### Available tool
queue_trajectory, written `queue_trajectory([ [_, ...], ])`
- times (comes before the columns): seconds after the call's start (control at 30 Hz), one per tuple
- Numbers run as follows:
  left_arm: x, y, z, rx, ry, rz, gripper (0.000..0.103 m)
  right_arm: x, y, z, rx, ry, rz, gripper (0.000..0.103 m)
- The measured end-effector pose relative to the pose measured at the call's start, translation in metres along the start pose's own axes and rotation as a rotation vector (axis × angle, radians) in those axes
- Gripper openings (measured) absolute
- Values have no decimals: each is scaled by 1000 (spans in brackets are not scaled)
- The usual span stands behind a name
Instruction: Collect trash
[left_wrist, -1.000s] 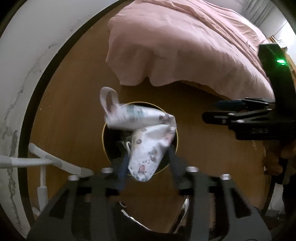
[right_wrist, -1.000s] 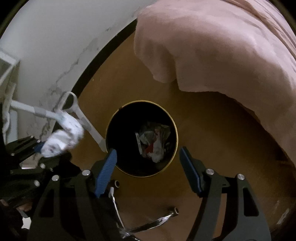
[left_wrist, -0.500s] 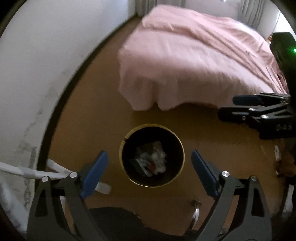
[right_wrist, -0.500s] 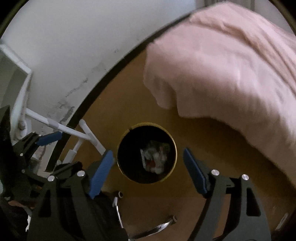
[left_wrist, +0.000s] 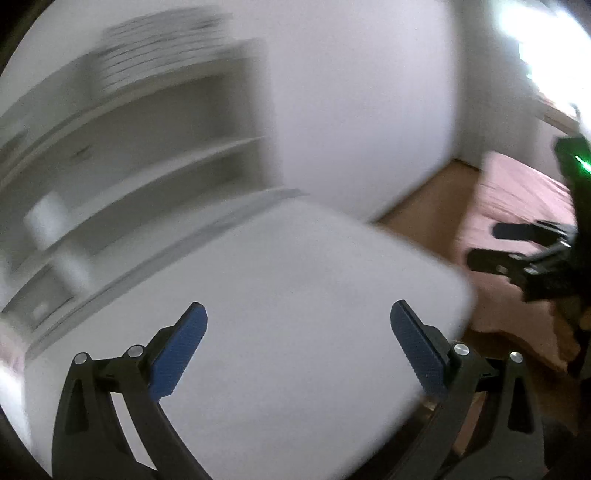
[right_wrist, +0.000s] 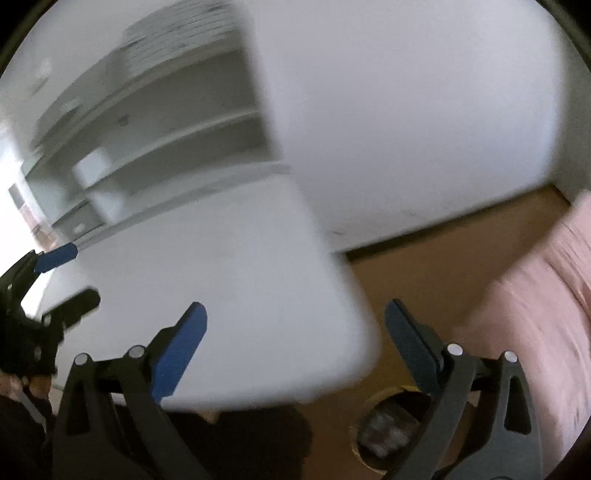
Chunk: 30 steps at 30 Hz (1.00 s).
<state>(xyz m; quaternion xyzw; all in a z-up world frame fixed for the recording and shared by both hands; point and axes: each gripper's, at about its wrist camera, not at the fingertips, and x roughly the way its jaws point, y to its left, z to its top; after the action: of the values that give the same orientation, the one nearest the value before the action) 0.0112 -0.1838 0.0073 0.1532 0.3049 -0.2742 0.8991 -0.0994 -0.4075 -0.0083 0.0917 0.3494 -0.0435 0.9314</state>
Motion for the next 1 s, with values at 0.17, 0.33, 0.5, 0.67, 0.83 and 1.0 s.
queue_trajectory([
  [0.17, -27, 98, -33, -171, 30, 240, 97, 35, 92, 16, -131, 12, 112, 93],
  [0.33, -51, 158, -71, -321, 60, 332, 96, 52, 141, 19, -170, 24, 157, 93],
  [0.5, -58, 190, -96, -388, 75, 343, 97, 68, 166, 18, -186, 53, 152, 93],
  [0.67, -66, 193, -108, -414, 82, 331, 97, 75, 176, 12, -196, 81, 133, 93],
  [0.83, -68, 189, -107, -405, 73, 333, 97, 71, 177, 11, -206, 79, 135, 93],
  [1.0, -66, 186, -108, -400, 76, 322, 97, 66, 176, 12, -211, 64, 129, 93],
])
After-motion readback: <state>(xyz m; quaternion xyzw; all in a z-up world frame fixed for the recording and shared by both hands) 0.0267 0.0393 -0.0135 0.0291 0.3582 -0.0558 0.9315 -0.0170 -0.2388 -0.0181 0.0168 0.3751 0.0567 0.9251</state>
